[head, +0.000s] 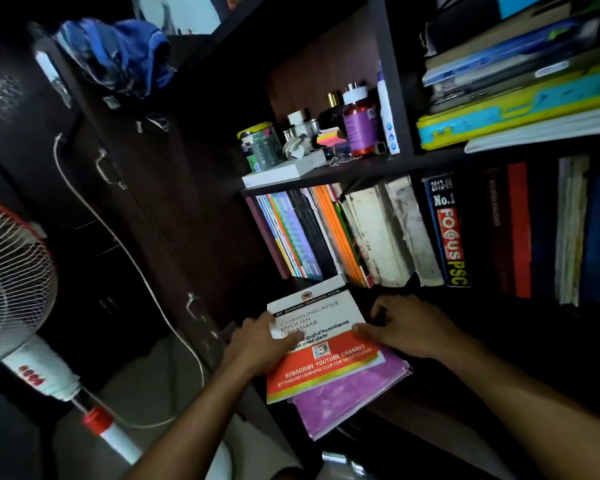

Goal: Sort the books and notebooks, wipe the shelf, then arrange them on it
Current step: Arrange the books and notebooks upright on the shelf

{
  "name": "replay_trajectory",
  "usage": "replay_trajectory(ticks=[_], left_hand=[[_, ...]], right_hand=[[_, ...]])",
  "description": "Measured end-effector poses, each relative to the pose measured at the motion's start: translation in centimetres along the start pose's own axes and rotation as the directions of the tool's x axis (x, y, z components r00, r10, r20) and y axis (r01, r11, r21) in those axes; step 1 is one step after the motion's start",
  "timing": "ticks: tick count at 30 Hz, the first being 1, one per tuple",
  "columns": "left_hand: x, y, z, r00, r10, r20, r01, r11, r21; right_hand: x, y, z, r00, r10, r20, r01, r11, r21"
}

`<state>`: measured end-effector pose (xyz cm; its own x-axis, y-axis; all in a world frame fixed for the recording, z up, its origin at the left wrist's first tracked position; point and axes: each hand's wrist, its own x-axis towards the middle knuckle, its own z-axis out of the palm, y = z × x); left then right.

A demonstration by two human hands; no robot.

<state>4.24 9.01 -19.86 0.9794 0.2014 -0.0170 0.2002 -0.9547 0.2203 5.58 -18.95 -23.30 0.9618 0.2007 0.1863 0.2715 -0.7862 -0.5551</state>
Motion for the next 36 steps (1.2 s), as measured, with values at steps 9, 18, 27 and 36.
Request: replay_trajectory(ticks=[9, 18, 27, 36], left_hand=[[-4.0, 0.7, 2.6, 0.985, -0.082, -0.15, -0.027, 0.793, -0.609], [-5.2, 1.2, 1.7, 0.978, -0.168, 0.12, 0.141, 0.118, -0.983], [-4.9, -0.8, 0.6, 0.883, -0.222, -0.414, -0.374, 0.2, -0.906], [3.7, -2.3, 1.7, 0.905, -0.159, -0.394, -0.316, 0.367, -0.875]], right_hand=[[0.3, 0.5, 0.4, 0.999, -0.033, -0.012, 0.035, 0.972, 0.232], [0.9, 1.0, 0.6, 0.971, -0.223, -0.088, 0.236, 0.954, 0.184], [0.7, 0.5, -1.1, 0.948, -0.237, -0.214, 0.26, 0.962, 0.085], [7.8, -8.4, -2.6, 0.908, -0.411, 0.076, 0.398, 0.793, -0.461]])
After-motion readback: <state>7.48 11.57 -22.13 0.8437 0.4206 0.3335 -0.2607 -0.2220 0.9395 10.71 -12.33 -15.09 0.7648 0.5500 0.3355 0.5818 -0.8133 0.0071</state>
